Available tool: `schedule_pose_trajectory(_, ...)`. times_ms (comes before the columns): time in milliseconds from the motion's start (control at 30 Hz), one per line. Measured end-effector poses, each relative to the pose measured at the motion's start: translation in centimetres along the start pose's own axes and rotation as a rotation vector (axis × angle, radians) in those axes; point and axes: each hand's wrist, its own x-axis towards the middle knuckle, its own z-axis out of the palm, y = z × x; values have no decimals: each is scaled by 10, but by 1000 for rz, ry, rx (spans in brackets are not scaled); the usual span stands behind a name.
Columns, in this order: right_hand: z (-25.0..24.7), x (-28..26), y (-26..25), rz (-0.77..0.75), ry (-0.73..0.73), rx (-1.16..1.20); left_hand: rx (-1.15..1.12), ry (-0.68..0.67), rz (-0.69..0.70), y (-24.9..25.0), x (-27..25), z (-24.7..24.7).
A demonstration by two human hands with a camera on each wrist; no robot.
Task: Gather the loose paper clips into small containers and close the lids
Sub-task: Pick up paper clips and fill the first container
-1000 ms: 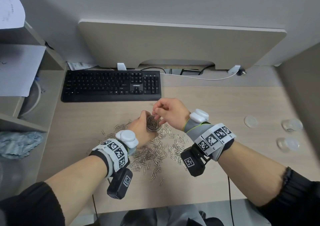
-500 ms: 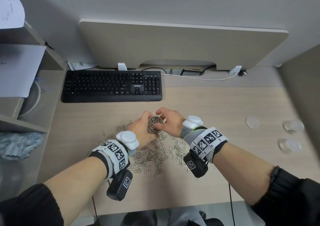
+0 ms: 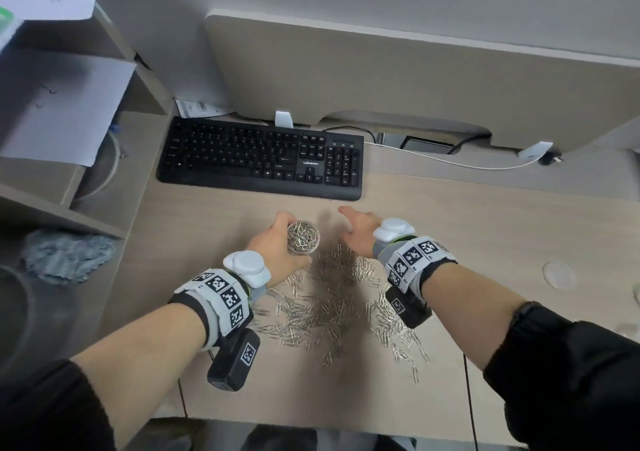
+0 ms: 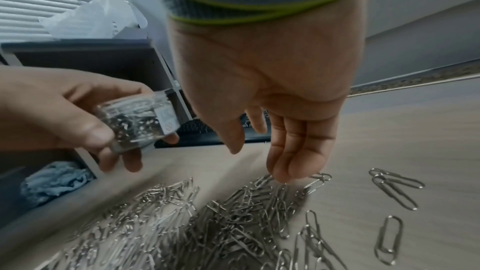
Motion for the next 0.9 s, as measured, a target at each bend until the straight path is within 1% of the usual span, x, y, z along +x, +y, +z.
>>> schedule_pose_trajectory(100,-2,17,-5,-12,-9,-74,-14,12,-20,-6,3,-3)
schedule_pose_trajectory(200,0,33,-5,-1,-20,-81,-19,21,-37,-10,6,-3)
schedule_pose_trajectory(267,-2,39,-6,13,-55,-96,-20,14,-44,-13,7,-1)
schedule_pose_trajectory(367,-3,45,-8,-12,-76,-163,-26,4,-58,-14,8,1)
schedule_pose_trajectory(467,2,50,-9,-45,-64,-209,-28,-2,-61,-14,9,3)
schedule_pose_trajectory(633,6,54,-6,-47,-78,-303,-26,-16,-64,-14,9,3)
schedule_pose_trajectory(833,10,58,-1,3,-61,-160,-6,-22,-70,-15,5,8)
schedule_pose_trajectory(900,12,57,-1,-11,-73,-158,-2,-20,-69,-15,4,8)
